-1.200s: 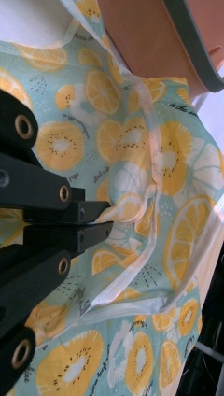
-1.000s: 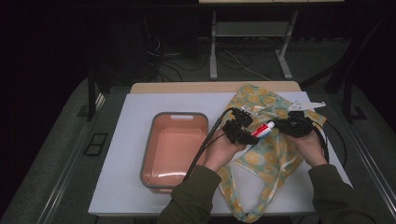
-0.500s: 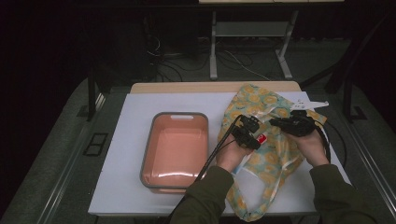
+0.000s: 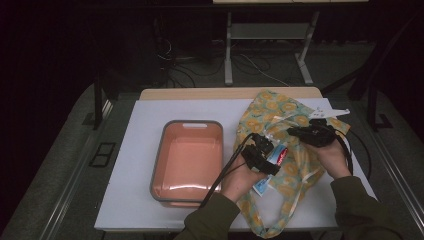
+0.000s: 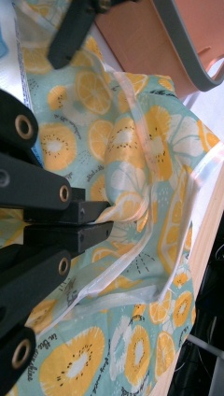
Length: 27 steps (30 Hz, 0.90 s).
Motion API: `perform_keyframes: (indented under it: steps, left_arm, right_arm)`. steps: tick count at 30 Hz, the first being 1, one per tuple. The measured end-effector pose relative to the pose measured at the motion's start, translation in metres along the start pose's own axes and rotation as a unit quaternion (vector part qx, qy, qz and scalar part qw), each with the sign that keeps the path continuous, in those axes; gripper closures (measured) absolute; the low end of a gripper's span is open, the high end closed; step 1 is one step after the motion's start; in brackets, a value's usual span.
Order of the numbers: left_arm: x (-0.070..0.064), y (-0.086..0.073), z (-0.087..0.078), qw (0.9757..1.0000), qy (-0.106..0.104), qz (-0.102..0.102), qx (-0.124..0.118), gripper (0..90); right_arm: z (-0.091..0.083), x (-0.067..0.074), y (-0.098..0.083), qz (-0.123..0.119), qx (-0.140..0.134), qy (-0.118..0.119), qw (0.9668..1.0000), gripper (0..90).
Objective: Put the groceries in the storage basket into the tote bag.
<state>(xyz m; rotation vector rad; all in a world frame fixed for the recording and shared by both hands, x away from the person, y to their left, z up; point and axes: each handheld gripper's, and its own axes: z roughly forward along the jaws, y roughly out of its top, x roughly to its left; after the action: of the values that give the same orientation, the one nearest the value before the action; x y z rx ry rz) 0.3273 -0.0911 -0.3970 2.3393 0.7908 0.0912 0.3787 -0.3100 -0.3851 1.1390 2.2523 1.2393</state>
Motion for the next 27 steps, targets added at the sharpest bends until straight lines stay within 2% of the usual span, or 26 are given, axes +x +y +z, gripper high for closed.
perform_keyframes:
  steps: [3, 6, 9, 10, 13, 17, 20, 25, 27]
  left_arm:
    - [-0.006, -0.009, 0.011, 0.9999, 0.006, -0.002, 0.015, 35.9]
    - [-0.009, -0.016, 0.021, 0.9988, 0.034, 0.001, 0.034, 32.6]
    - [-0.008, -0.023, 0.029, 0.9978, 0.042, -0.009, 0.051, 32.8]
    - [-0.007, -0.025, 0.030, 0.9978, 0.047, -0.010, 0.046, 35.6]
    - [-0.004, -0.025, 0.028, 0.9975, 0.051, -0.029, 0.041, 45.2]
    - [-0.002, -0.023, 0.027, 0.9975, 0.047, -0.037, 0.039, 53.7]
    - [-0.003, -0.020, 0.027, 0.9978, 0.043, -0.034, 0.038, 59.6]
    - [0.002, -0.009, 0.031, 0.9975, 0.041, -0.039, 0.042, 62.3]
    - [0.006, -0.002, 0.034, 0.9973, 0.035, -0.047, 0.043, 62.5]
  right_arm:
    - [0.000, 0.001, 0.000, -0.001, 0.000, 0.001, 1.0000, 88.6]
    - [0.000, 0.000, 0.000, -0.001, 0.000, 0.002, 1.0000, 88.6]
    - [-0.001, 0.000, -0.001, 0.000, 0.000, 0.001, 1.0000, 88.6]
    - [-0.001, 0.000, -0.001, 0.001, 0.000, 0.001, 1.0000, 88.6]
    - [-0.001, 0.000, 0.000, -0.001, -0.001, 0.001, 1.0000, 88.6]
    - [-0.002, 0.000, 0.000, -0.001, -0.002, 0.001, 1.0000, 88.6]
    - [-0.002, 0.000, 0.000, -0.001, -0.002, 0.001, 1.0000, 88.6]
    - [-0.001, 0.001, -0.001, -0.002, -0.001, 0.001, 1.0000, 88.6]
    - [-0.002, 0.001, 0.000, -0.003, -0.002, 0.002, 1.0000, 88.6]
